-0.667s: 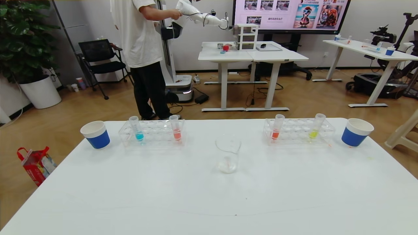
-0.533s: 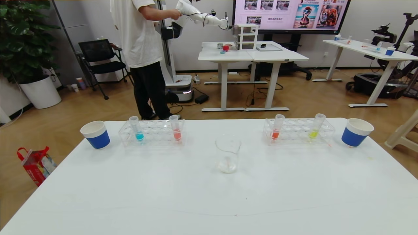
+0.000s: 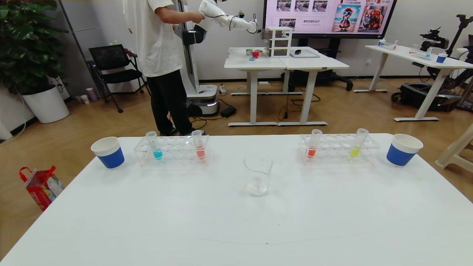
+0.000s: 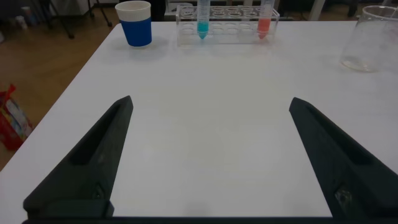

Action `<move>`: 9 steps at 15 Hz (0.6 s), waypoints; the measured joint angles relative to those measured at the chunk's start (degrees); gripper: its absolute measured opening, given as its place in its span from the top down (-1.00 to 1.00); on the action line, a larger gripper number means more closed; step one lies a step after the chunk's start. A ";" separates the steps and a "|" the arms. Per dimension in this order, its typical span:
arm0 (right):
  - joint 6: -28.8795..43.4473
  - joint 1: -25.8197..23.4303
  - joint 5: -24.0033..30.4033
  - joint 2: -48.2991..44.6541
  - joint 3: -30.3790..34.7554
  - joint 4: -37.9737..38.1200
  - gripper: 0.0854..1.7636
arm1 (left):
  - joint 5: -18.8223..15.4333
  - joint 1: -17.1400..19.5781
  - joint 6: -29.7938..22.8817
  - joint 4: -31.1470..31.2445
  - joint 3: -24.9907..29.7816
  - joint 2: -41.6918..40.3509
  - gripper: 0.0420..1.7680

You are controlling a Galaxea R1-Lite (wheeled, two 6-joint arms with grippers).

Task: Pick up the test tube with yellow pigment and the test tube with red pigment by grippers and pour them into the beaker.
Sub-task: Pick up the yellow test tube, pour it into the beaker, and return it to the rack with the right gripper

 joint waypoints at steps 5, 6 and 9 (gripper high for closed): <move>0.05 -0.15 0.40 0.52 -4.79 -0.21 -0.95 | 0.02 0.00 0.02 0.00 0.00 0.00 -0.98; 0.02 -0.11 0.57 1.82 -6.50 -0.56 -0.95 | 0.02 0.00 0.00 0.00 0.00 0.00 -0.98; 0.11 1.12 0.96 10.25 -11.87 -4.52 -0.95 | 0.00 0.00 0.00 0.00 0.00 0.00 -0.98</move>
